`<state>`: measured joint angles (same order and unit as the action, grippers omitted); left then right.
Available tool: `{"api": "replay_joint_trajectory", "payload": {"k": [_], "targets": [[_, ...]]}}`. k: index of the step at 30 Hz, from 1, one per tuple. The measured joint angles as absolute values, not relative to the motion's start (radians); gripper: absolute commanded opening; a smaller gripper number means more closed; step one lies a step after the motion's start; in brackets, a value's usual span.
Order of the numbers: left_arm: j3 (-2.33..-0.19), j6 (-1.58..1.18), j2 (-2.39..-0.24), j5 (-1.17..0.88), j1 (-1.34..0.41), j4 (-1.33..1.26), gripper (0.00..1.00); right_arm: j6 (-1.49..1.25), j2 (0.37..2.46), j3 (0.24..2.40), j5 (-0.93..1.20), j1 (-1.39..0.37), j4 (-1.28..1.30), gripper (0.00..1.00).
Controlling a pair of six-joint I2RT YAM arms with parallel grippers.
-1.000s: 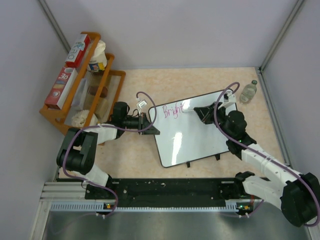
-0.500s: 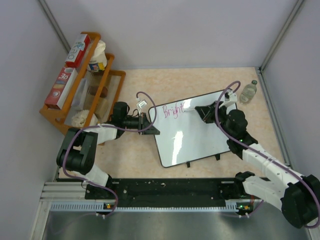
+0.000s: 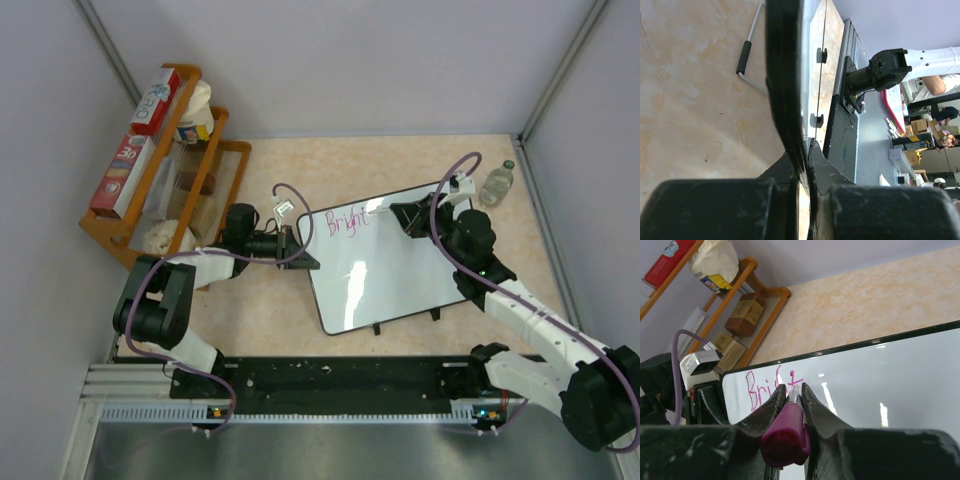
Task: Write a sentence on the whiteboard
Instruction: Write with the whiteboard marker on the whiteboard.
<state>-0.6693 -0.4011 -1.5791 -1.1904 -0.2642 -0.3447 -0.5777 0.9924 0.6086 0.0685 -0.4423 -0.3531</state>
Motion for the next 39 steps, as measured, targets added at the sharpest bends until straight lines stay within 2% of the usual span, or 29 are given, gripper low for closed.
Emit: {"api": "replay_joint_trajectory", "payload": {"k": [39], "targets": [[-0.669, -0.402, -1.579, -1.188, -0.264, -0.343, 0.00, -0.561, 1.000, 0.603, 0.007, -0.443, -0.314, 0.00]]}}
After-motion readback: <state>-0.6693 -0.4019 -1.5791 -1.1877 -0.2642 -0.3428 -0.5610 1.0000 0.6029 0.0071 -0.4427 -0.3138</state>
